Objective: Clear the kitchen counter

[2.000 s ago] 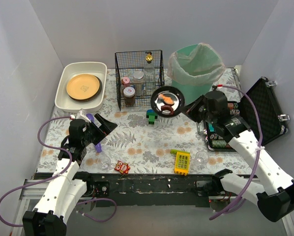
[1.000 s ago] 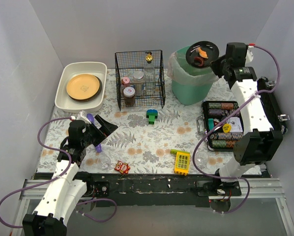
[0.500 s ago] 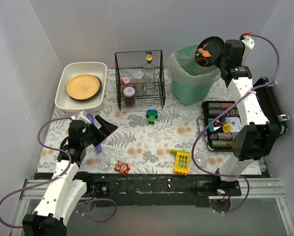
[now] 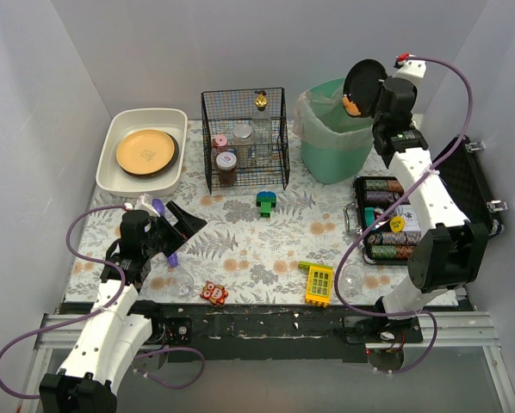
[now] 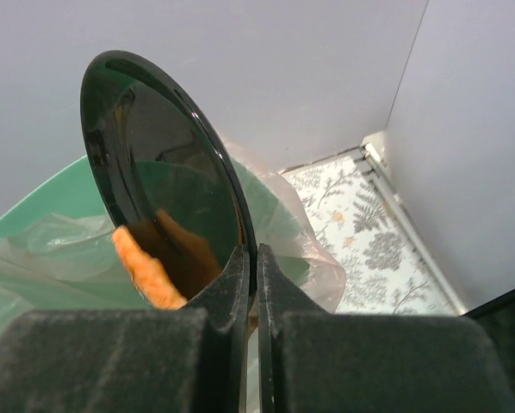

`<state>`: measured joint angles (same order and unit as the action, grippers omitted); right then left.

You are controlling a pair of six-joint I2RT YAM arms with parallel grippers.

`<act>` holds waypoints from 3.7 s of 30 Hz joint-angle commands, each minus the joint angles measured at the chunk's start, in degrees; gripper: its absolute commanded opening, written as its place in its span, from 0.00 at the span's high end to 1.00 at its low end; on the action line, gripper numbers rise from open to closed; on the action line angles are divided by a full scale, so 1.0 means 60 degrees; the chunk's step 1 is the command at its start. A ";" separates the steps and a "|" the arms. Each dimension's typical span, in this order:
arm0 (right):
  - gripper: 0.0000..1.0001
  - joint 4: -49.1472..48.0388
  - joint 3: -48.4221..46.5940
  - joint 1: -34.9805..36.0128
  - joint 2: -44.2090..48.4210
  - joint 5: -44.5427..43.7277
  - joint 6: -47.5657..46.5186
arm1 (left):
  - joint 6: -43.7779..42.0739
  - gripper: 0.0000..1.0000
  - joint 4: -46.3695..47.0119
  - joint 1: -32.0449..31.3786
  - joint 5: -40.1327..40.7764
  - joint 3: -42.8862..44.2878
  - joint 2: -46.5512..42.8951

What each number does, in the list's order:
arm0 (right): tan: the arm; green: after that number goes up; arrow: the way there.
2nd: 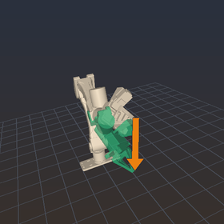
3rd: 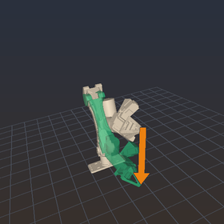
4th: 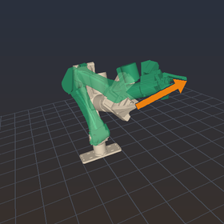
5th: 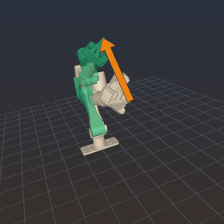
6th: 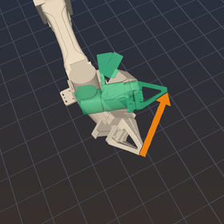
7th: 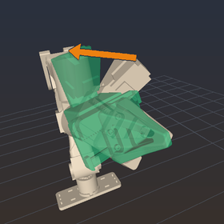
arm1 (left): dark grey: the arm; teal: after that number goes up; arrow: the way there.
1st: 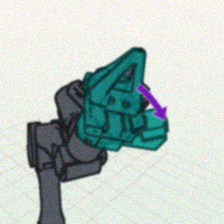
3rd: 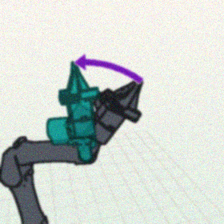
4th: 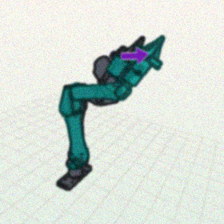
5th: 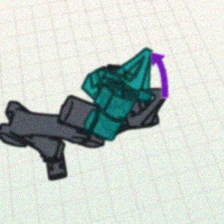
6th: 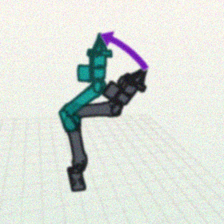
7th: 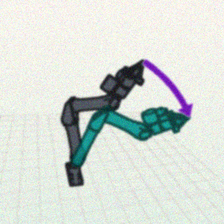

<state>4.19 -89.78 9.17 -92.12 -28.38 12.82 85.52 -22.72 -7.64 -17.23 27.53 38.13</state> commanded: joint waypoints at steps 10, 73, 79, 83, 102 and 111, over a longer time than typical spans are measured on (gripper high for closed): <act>0.99 -0.2912 0.0506 0.0903 0.0953 -0.1525 -0.2886 | -0.0058 0.02 -0.0124 -0.0031 -0.0131 0.0348 -0.0115; 0.99 -0.0419 0.6862 0.5664 0.3722 0.8627 0.6476 | -0.0629 0.45 0.3142 -0.1481 -0.2708 -0.0531 0.0442; 0.99 -0.0492 0.6818 0.5767 0.3605 0.8641 0.6477 | -0.0688 0.62 0.3186 -0.1481 -0.2928 -0.0574 0.0588; 0.99 -0.0522 0.6862 0.5796 0.3605 0.8568 0.6477 | -0.0747 0.72 0.3216 -0.1495 -0.3118 -0.0604 0.0632; 0.44 0.2126 0.6130 0.5825 0.4526 0.6037 0.5188 | -0.0790 1.00 0.1781 -0.1408 -0.0953 0.0669 0.0983; 0.44 0.2847 0.6920 0.5825 0.6137 0.5082 0.5348 | -0.0235 1.00 0.1824 0.1766 -0.1330 0.1577 0.1539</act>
<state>18.46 -49.95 43.94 -58.67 5.87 44.95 81.91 -12.93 -6.24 -23.22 33.47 45.98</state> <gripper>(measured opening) 0.561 0.066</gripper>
